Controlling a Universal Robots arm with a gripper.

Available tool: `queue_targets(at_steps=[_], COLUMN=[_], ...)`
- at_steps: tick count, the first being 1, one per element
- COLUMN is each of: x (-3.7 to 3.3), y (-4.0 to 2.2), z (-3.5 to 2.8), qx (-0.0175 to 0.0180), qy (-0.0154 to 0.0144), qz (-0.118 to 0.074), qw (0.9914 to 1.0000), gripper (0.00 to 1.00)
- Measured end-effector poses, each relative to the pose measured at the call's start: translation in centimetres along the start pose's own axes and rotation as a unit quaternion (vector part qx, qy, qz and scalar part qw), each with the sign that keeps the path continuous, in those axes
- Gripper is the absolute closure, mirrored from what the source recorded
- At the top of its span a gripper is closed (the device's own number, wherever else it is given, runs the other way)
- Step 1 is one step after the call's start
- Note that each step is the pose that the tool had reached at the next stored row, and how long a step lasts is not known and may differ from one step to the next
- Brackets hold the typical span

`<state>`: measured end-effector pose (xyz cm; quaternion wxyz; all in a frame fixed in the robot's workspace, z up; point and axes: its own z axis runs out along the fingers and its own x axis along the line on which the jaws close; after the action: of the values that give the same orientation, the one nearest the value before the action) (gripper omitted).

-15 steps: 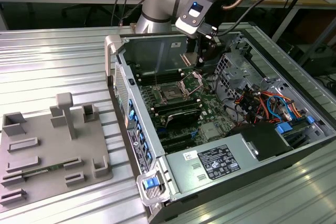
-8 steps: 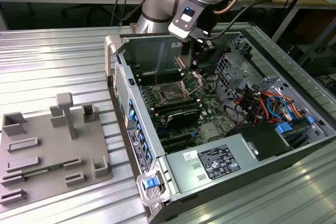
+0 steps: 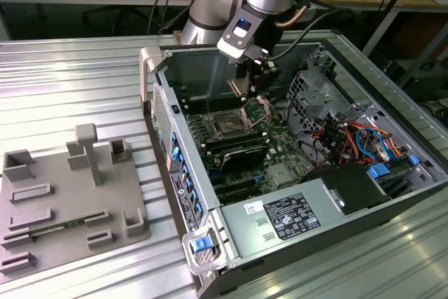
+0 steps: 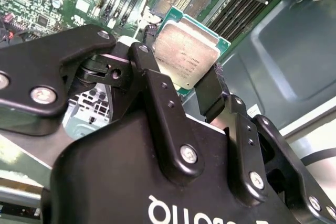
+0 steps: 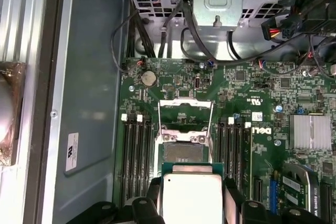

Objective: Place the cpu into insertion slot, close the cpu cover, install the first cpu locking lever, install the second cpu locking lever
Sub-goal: 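Place the cpu into insertion slot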

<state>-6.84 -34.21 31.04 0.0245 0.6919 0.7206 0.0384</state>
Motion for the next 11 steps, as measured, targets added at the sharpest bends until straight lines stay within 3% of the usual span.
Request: queue_targets(at_steps=[11], x=[0.26], y=[-0.30], z=[2.64], qx=[0.0000], qy=[-0.0006], qz=[0.007], qw=[0.99998], gripper=[0.45])
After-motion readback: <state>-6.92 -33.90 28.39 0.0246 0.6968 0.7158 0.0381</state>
